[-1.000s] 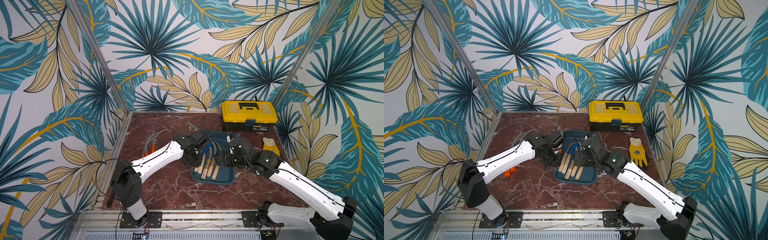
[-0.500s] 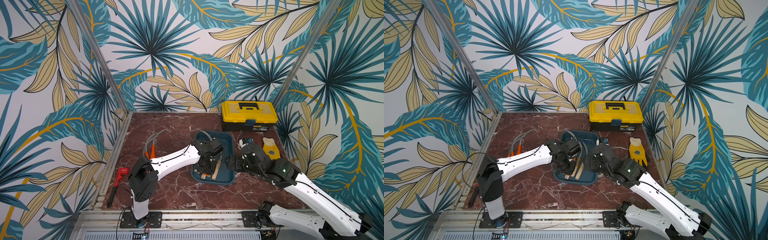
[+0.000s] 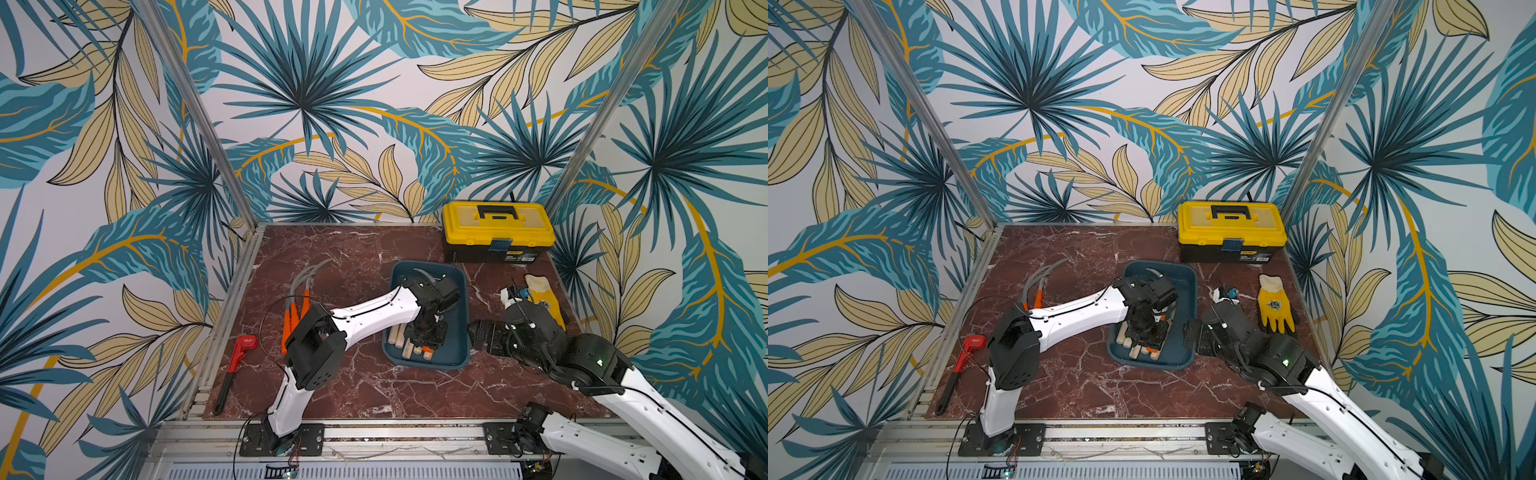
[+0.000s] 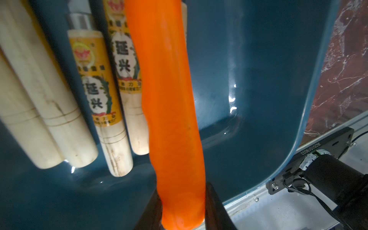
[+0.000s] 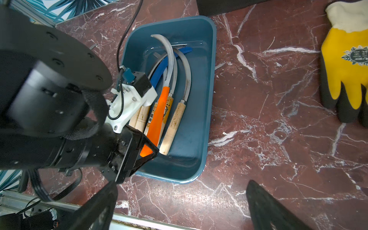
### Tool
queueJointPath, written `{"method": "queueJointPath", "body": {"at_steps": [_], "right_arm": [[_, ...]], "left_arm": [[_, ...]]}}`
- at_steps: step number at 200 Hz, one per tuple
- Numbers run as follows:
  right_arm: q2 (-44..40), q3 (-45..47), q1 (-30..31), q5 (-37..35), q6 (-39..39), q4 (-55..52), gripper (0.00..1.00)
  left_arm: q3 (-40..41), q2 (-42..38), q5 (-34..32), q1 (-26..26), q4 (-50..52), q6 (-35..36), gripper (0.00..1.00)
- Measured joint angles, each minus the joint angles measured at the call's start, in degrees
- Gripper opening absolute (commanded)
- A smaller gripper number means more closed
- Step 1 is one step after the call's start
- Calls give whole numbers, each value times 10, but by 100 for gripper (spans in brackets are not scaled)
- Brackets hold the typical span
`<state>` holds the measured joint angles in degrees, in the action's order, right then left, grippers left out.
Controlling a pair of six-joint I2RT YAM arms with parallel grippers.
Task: Put small sickles into storage boxes
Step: Place the sickle in the storage box.
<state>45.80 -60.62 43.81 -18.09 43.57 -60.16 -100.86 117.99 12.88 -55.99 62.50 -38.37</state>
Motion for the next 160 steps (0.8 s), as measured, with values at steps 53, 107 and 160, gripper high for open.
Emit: {"method": "queueJointPath", "body": {"at_steps": [53,107,160], "right_arm": [[-23,3,0,-12,14,-25,100],[-26,4,0,-17,19,-34,100],[-27,4,0,-18,21,-43,99]], "left_arm": [[-49,59,26,-5,-2,2,19],[-99,116,47,-11,-5,4,24],[-125,143,61,-14,-6,7,42]]}}
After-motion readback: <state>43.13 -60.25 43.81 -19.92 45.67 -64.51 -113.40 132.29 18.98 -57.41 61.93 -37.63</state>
